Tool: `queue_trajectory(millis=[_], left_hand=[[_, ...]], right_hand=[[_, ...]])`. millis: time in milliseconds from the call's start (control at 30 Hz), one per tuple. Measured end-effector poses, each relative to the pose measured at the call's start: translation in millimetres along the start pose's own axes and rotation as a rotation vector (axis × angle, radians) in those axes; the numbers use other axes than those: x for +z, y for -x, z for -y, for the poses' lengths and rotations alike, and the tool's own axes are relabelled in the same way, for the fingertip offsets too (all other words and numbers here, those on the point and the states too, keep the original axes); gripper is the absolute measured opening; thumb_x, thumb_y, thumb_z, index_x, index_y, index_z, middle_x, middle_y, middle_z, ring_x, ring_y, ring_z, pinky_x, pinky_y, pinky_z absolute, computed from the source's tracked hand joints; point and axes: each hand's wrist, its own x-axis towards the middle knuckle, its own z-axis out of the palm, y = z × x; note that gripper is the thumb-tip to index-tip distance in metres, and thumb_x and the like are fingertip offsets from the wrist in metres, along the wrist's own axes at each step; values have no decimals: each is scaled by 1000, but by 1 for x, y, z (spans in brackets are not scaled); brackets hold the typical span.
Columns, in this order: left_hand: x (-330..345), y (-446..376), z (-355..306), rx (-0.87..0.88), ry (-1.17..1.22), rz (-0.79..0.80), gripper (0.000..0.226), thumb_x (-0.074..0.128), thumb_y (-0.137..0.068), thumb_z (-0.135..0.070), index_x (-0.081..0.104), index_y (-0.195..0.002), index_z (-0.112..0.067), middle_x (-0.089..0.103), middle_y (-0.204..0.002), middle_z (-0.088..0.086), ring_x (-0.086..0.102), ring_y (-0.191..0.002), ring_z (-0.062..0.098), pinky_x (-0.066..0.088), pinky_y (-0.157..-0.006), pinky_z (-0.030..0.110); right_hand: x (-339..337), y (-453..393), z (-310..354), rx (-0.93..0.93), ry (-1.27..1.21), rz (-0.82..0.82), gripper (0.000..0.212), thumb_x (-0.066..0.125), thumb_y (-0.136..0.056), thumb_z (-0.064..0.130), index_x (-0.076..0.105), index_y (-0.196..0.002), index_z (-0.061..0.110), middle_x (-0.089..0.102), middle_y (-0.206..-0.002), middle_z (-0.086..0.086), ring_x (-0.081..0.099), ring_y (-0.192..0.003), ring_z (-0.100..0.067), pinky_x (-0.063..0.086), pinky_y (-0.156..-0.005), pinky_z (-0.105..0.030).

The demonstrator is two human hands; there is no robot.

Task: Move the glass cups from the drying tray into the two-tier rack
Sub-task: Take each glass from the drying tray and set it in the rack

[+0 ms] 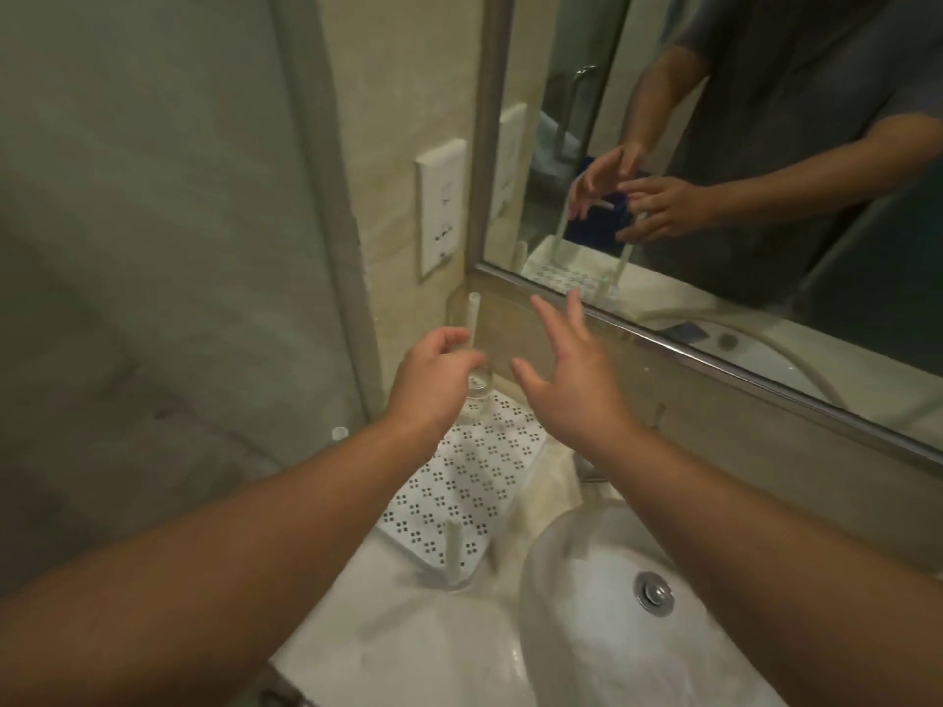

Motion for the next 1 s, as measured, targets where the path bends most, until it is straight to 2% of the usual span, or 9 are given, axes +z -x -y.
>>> queue_trajectory(millis=[67,133,200,267,467,600,733,867,1000], left_hand=[[-11,-9,5,-18,-5,-11,28,67,-87,-20,66,-115,-23,66,-115,-3,60,-105,10,43,-81,24],[-20,-18,11,-32,-17,-39,19,66,-88,-19,66,-107,-24,65,-107,-7,59,-96,6,42,-76,24],[-26,-25,17,-38,-50,-76,11,67,-87,-21,65,-98,-24,64,-97,-8,59,-90,9,44,-78,28],[-30,-31,22,-43,-72,-87,11,69,-86,-23,64,-96,-24,62,-93,-6,59,-87,12,45,-81,32],[-36,-41,34,-84,-91,-48,21,68,-81,-28,64,-102,-26,63,-114,1,61,-103,17,47,-89,33],[-42,-44,43,-115,-75,-16,17,66,-89,-19,64,-106,-23,61,-103,-4,59,-90,10,44,-76,27],[-45,-43,48,-115,-30,-20,15,65,-90,-16,65,-103,-23,60,-95,-5,57,-84,10,45,-75,25],[-44,-39,50,-108,-14,-10,17,65,-90,-16,66,-104,-25,65,-104,-3,60,-88,12,50,-82,30],[-44,-32,49,-116,8,-2,18,64,-90,-17,66,-107,-25,65,-105,-1,60,-80,10,49,-72,24]], right_hand=[[19,-10,2,-9,-18,1,65,64,-92,32,33,-149,33,19,-161,3,42,-136,-20,37,-102,-26],[37,-20,1,38,-44,11,58,65,-91,32,41,-143,27,43,-144,2,53,-121,-18,45,-95,-29],[54,-31,-3,105,-27,41,53,66,-90,33,46,-138,22,50,-133,0,56,-114,-17,47,-92,-31],[69,-42,-10,130,42,97,53,67,-89,33,47,-137,20,49,-134,-3,56,-116,-20,47,-94,-33],[108,-71,-31,125,268,279,63,67,-87,35,41,-143,23,48,-139,-8,56,-116,-29,46,-90,-34],[133,-85,-37,140,320,380,74,69,-83,40,33,-147,32,45,-144,-8,55,-121,-31,49,-95,-41],[146,-90,-40,116,394,401,61,67,-87,36,39,-141,32,44,-134,-9,59,-108,-32,52,-83,-37],[150,-92,-45,60,420,404,52,65,-88,28,41,-134,25,46,-124,-11,60,-99,-34,51,-77,-37],[149,-93,-42,66,453,416,44,63,-88,28,42,-127,26,50,-118,-11,60,-95,-34,52,-78,-38]])
